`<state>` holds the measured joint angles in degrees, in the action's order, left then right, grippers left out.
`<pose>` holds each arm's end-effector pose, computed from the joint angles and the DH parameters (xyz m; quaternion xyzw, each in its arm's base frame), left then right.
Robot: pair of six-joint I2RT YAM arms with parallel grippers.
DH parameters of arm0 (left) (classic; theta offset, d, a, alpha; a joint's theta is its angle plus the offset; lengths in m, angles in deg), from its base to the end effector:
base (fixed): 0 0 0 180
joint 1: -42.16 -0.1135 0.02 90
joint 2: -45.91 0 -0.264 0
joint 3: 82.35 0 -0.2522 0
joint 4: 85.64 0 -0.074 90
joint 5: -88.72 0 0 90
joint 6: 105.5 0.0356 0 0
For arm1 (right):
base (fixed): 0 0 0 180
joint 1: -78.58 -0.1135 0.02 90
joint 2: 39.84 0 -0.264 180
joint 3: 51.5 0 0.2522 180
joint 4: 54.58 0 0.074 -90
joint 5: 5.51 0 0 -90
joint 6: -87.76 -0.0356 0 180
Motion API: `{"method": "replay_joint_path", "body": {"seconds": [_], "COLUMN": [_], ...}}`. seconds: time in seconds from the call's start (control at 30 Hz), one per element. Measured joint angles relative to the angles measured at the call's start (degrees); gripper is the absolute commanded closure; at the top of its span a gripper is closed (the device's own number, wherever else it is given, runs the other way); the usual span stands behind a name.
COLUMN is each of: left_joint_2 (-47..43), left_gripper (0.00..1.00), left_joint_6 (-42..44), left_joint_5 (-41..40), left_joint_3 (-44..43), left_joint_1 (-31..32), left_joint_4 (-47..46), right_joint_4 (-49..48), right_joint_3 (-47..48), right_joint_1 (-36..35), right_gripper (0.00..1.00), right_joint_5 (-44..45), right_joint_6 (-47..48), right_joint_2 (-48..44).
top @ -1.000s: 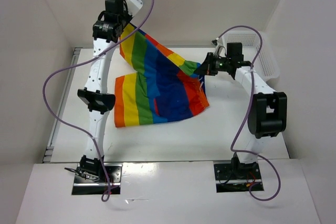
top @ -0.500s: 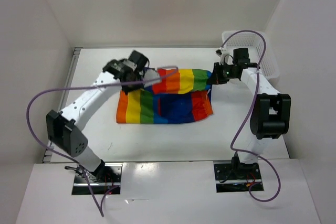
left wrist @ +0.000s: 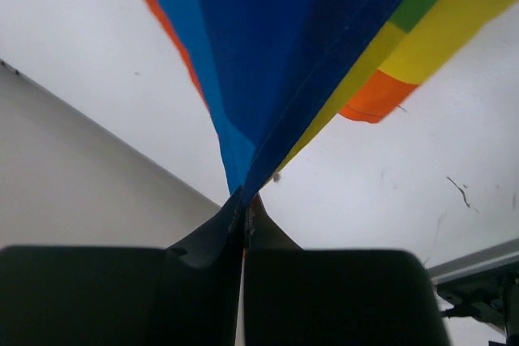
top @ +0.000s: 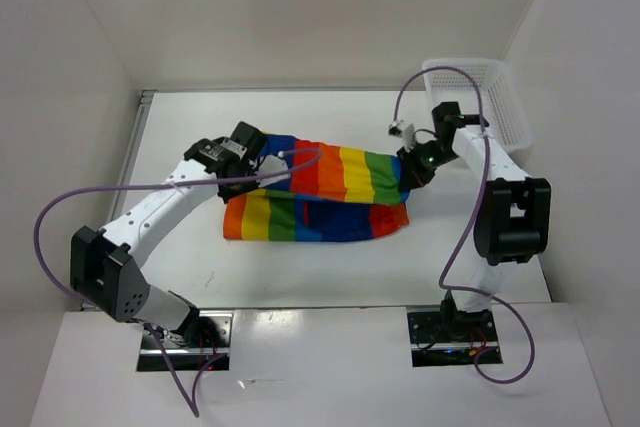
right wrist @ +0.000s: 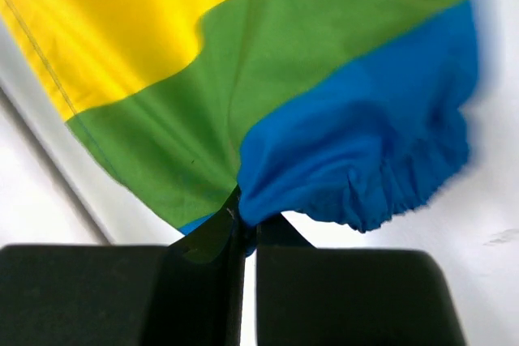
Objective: Fold and stack the shorts
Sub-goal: Fold the shorts
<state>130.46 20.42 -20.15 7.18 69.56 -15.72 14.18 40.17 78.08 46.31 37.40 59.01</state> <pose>0.2654 -0.1246 0.3055 0.4731 0.8375 0.1758 0.2094 0.3354 0.0249 0.2439 -0.3595 0.8672 0.2671 0.2177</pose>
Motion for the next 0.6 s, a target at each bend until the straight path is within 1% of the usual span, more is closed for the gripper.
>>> {"method": "replay_joint_path", "body": {"seconds": [0.1,0.23,0.33,0.43,0.53,0.57,0.6], "left_joint_2": [-1.9,-0.3,0.8,0.8,0.8,0.8,0.8], "left_gripper": [1.00,1.00,1.00,1.00,0.98,0.95,0.92], "left_joint_6": [0.2,0.2,0.2,0.2,0.2,0.2,0.2], "left_joint_5": [0.0,-0.1,0.3,0.6,0.8,1.0,1.2], "left_joint_3": [4.9,9.2,10.1,11.4,12.7,13.2,13.9], "left_joint_1": [2.0,2.4,2.5,2.6,2.6,2.6,2.6], "left_joint_4": [0.0,-0.9,-2.3,-3.4,-4.0,-4.2,-4.5], "right_joint_4": [7.8,10.0,9.2,6.5,3.8,2.9,2.0], "right_joint_3": [0.0,-4.9,-8.4,-9.7,-10.4,-10.8,-11.5], "right_joint_1": [-4.8,-10.7,-11.6,-11.6,-11.6,-11.6,-11.6], "right_gripper": [1.00,1.00,1.00,0.94,0.80,0.74,0.58], "right_joint_5": [5.0,9.7,11.1,13.1,14.8,15.2,15.6], "right_joint_6": [7.7,11.5,11.6,10.7,9.5,9.0,8.6], "right_joint_2": [3.0,8.8,7.0,2.5,-0.2,-0.5,-0.5]}}
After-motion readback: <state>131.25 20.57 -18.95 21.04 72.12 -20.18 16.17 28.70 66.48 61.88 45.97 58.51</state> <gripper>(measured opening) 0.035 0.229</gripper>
